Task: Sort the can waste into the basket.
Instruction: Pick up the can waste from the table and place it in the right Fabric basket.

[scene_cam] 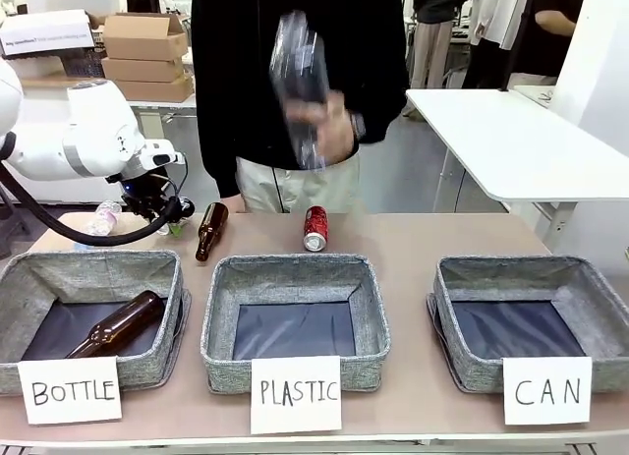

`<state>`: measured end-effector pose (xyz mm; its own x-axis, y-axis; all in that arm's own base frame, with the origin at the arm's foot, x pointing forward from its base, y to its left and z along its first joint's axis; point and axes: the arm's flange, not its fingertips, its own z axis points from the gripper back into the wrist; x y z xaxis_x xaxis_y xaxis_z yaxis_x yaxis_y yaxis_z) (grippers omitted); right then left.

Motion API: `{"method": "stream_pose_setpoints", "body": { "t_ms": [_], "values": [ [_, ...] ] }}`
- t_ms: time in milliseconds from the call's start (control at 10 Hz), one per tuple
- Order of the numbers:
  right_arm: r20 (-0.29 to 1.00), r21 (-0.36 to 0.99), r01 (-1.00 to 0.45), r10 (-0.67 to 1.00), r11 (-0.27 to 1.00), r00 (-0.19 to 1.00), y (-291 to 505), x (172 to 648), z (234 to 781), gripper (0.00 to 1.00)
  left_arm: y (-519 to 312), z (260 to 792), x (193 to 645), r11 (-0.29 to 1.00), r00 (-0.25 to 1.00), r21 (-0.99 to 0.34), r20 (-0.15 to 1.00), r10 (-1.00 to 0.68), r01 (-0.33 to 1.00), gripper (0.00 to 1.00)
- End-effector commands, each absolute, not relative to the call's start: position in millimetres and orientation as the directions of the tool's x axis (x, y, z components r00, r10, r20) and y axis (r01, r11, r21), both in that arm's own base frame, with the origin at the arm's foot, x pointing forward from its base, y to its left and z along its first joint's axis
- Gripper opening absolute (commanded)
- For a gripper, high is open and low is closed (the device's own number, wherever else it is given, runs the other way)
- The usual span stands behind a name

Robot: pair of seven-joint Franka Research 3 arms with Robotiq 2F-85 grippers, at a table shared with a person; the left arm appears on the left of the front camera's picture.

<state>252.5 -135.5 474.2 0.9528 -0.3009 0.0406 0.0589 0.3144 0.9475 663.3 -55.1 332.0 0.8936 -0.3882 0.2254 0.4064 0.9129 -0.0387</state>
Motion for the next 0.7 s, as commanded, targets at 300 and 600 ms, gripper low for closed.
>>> {"method": "stream_pose_setpoints", "body": {
  "t_ms": [300,600],
  "values": [
    [0.065,0.951,0.030,-0.292,0.309,0.954,-138,253,476,1.00,-3,495,476,0.858,0.891,-0.326,0.361,-0.274,0.396,0.01],
    [0.065,0.951,0.030,-0.292,0.309,0.954,-138,253,476,1.00,-1,533,321,0.629,0.672,-0.298,0.531,-0.516,0.718,0.01]
  ]
}}
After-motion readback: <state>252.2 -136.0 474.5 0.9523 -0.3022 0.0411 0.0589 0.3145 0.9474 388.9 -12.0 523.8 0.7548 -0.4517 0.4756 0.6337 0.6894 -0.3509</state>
